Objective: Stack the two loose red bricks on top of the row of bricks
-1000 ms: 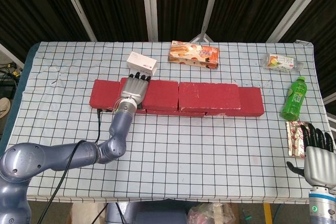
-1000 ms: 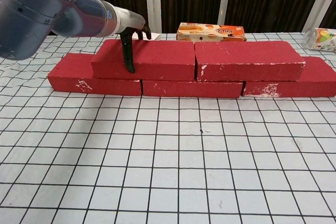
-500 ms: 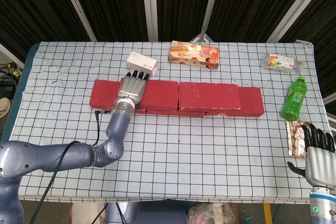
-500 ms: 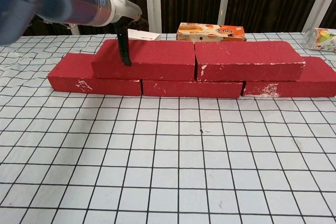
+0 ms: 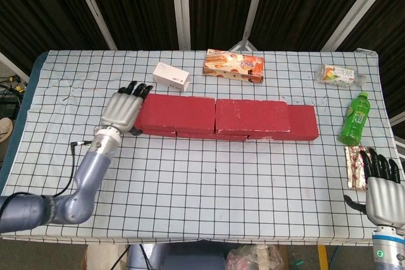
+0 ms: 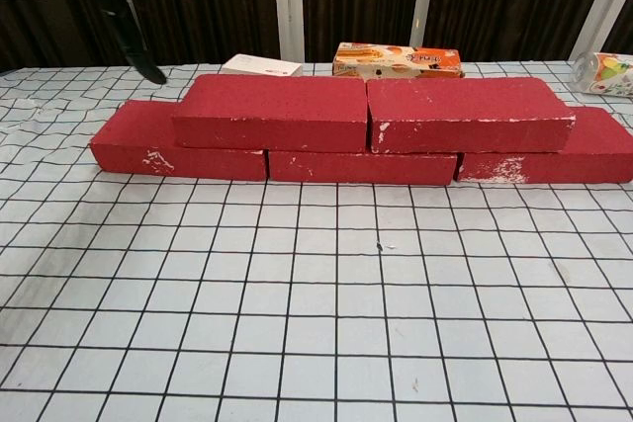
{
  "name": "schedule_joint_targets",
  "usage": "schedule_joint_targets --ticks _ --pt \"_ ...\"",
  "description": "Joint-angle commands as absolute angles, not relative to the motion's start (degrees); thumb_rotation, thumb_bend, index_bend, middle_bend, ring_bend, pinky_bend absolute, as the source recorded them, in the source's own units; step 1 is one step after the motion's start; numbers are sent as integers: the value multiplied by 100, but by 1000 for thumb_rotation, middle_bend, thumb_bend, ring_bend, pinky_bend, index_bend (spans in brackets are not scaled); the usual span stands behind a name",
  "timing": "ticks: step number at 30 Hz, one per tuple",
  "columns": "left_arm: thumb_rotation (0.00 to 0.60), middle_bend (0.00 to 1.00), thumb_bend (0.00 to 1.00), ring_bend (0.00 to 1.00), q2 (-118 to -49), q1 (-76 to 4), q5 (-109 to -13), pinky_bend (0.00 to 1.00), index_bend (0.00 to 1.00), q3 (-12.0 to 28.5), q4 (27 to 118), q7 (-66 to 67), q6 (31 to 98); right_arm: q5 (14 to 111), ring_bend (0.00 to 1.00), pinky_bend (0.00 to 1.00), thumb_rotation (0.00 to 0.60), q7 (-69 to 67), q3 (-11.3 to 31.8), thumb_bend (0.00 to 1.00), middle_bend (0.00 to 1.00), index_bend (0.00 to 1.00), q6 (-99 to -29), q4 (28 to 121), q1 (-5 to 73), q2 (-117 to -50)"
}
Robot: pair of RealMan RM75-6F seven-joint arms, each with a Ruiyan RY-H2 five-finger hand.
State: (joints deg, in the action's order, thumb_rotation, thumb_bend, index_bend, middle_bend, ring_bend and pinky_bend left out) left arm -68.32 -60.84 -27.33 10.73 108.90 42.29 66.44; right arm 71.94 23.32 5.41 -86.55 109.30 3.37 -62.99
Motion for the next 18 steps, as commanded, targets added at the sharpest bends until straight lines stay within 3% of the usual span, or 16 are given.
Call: schedule_joint_targets --ticks 1,3,6,12,18 --pt "600 49 0 8 -5913 -3627 -6310 176 85 -305 11653 1846 8229 7257 0 0 600 2344 526 153 0 0 -8678 10937 339 -6322" --pt "600 46 0 7 -5963 -3016 -7111 173 87 -730 11178 1279 8699 7315 0 0 600 2349 512 153 0 0 -8708 10951 329 -6333" --pt "600 43 0 7 -6093 -2380 -7569 171 88 -1069 10529 853 9129 7393 0 0 600 2341 488 154 0 0 -8725 10958 319 -6335" --pt "600 40 0 7 -6491 -1643 -7800 152 84 -1124 9683 310 9553 7503 0 0 600 2319 482 154 0 0 -8756 10944 316 -6359" --pt "600 30 0 5 -6503 -1328 -7982 135 68 -1027 9612 309 9712 7614 0 0 600 2276 465 154 0 0 -8812 10936 287 -6371"
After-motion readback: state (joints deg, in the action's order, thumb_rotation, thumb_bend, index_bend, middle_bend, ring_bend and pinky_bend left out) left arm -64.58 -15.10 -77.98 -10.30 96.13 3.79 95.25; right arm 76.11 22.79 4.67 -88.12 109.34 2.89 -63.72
